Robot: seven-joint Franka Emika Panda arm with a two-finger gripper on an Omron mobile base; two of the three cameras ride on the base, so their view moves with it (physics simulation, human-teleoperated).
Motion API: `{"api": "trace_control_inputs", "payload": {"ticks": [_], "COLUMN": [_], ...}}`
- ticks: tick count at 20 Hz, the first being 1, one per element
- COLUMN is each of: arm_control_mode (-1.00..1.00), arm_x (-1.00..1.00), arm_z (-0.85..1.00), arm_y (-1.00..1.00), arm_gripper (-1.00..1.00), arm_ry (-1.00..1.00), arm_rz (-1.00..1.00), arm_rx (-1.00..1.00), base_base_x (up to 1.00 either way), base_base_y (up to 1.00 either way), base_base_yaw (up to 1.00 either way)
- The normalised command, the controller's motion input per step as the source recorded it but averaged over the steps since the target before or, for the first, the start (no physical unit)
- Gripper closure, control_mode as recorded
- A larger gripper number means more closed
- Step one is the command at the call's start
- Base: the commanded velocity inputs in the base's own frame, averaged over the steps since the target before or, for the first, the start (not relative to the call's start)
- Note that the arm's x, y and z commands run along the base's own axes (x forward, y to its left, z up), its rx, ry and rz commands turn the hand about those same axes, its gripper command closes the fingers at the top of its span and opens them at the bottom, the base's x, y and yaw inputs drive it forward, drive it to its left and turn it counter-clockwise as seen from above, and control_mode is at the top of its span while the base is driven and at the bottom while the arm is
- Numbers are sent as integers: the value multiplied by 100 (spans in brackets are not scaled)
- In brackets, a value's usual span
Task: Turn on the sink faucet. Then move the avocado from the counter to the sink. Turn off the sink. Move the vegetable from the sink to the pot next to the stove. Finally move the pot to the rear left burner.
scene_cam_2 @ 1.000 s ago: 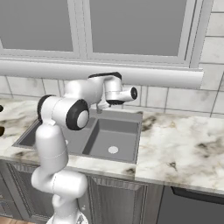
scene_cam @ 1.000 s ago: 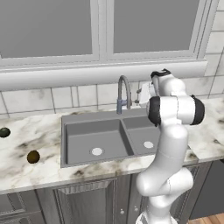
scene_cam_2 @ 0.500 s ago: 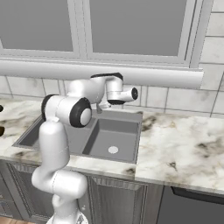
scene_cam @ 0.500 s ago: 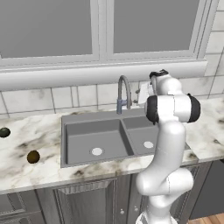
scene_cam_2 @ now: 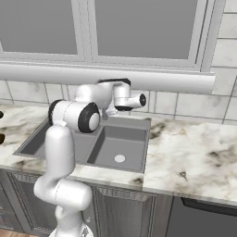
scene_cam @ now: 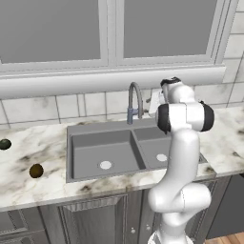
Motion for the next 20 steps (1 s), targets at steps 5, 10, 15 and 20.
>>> {"api": "trace_control_inputs", "payload": {"ticks": [5,10,15,20], "arm_control_mode": [-100,-100,-100,-100], "arm_x": [19,15,11,12], "arm_z": [-9,-10,-8,-6], "arm_y": [0,0,0,0], "arm_gripper": [-100,-100,-100,-100], "arm_ry": [0,0,0,0], "arm_rz": [0,0,0,0], "arm_rx": [1,1,1,1], "base_base_x": [0,0,0,0], "base_base_y": [0,0,0,0], "base_base_yaw": [0,0,0,0]}}
